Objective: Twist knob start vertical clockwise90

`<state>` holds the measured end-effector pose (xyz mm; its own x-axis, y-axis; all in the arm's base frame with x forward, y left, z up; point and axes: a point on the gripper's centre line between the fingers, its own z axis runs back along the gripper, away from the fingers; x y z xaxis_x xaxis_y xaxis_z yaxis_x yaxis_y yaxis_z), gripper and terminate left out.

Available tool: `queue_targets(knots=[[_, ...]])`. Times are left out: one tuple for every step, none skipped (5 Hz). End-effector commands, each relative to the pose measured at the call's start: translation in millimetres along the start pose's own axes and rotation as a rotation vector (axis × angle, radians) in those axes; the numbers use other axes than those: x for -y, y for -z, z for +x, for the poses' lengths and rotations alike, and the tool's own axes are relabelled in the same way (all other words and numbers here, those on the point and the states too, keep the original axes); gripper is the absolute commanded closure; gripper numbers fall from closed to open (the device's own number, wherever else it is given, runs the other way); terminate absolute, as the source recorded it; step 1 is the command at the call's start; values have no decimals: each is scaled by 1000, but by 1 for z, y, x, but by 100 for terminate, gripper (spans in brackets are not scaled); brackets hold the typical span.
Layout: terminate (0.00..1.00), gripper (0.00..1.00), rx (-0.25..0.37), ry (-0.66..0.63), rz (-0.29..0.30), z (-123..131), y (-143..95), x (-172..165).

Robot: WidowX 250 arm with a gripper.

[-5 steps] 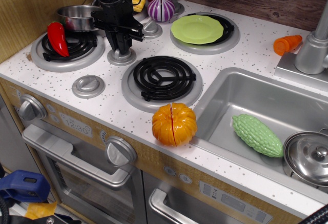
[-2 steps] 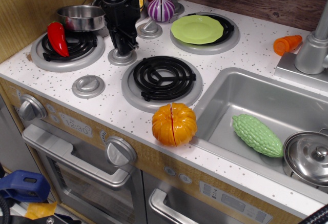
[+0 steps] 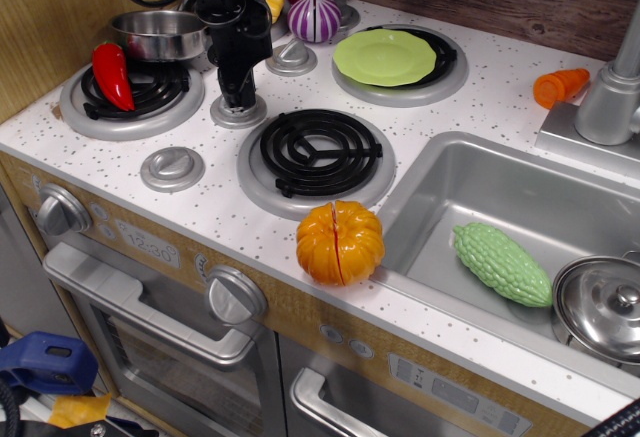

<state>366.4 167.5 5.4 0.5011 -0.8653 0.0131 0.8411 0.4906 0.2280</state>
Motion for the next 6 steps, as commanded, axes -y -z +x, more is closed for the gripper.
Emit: queue_targets(knots=[[0, 100, 28, 127, -159, -58, 14, 10], [0, 100, 43, 194, -211, -71, 15, 5], [0, 100, 50, 248, -261, -79, 11, 5], [0, 100, 101, 366, -319, -89, 11, 12], [0, 100, 104, 443, -306, -90, 8, 17], [0, 100, 141, 542, -316, -95, 11, 15]])
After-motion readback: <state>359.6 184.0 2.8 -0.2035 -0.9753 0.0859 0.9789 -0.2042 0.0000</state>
